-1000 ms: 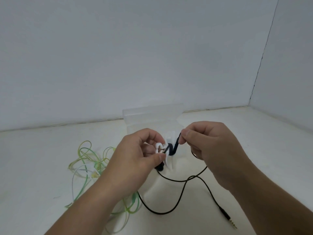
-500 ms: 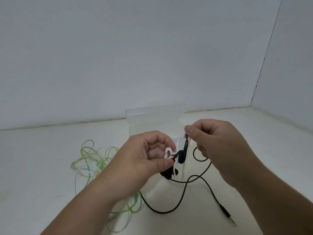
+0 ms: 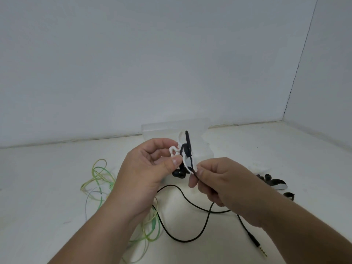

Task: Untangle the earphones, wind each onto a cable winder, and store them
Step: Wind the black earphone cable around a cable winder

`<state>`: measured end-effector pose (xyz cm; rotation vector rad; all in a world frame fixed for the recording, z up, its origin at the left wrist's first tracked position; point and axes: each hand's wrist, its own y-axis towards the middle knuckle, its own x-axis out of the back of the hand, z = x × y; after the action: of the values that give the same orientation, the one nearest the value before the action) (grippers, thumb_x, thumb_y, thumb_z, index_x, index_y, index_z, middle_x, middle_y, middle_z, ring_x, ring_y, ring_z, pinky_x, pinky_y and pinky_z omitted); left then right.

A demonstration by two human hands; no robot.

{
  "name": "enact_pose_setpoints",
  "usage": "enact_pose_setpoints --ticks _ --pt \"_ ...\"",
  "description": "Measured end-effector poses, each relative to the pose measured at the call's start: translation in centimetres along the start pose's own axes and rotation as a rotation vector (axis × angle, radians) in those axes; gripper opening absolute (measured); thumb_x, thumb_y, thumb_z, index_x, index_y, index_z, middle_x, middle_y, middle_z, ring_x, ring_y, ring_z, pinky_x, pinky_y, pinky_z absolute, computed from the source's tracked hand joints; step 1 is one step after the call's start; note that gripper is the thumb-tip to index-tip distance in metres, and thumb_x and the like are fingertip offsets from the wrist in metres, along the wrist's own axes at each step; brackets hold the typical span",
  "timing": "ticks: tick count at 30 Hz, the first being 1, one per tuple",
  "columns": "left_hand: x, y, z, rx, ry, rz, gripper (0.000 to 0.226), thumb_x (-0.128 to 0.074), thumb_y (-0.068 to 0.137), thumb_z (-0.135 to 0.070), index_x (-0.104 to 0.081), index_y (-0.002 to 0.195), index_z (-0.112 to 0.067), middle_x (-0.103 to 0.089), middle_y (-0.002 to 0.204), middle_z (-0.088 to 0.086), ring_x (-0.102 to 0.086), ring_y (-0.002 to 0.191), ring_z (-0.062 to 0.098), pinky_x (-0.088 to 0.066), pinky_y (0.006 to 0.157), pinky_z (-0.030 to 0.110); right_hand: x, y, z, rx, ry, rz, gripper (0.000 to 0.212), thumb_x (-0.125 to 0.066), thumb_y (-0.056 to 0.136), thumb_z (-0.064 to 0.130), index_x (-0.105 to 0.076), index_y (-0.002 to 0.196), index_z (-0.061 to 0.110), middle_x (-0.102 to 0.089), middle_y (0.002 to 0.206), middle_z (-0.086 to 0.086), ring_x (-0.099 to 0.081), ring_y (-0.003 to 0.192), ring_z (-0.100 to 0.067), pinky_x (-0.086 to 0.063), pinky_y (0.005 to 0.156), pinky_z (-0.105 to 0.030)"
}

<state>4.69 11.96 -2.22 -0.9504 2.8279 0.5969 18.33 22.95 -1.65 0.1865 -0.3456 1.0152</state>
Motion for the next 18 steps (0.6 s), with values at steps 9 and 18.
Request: enact_pose_setpoints --ticks 9,18 --pt "0.2 0.0 0.0 -0.031 0.194 -0.129 0.021 -0.077 0.077 0.0 -0.074 0.087 -0.018 -0.072 0.084 0.013 -0.071 0.065 0.021 -0.055 0.065 0.023 0.3 -0.7 0.8 0.066 -0.101 0.062 0.026 -0.055 0.099 0.022 -0.074 0.083 0.018 -0.049 0.052 0.005 -0.037 0.046 -0.011 -0.032 0.046 -0.019" --pt "-0.1 -0.3 -0.2 -0.14 0.557 -0.145 0.031 -0.078 0.077 0.002 -0.07 0.084 -0.028 -0.066 0.065 -0.015 -0.065 0.065 0.004 -0.05 0.063 0.014 1.5 -1.4 1.6 0.114 -0.103 0.051 0.017 -0.065 0.093 0.022 -0.073 0.08 0.013 -0.057 0.049 0.0 -0.038 0.038 -0.013 -0.032 0.041 -0.019"
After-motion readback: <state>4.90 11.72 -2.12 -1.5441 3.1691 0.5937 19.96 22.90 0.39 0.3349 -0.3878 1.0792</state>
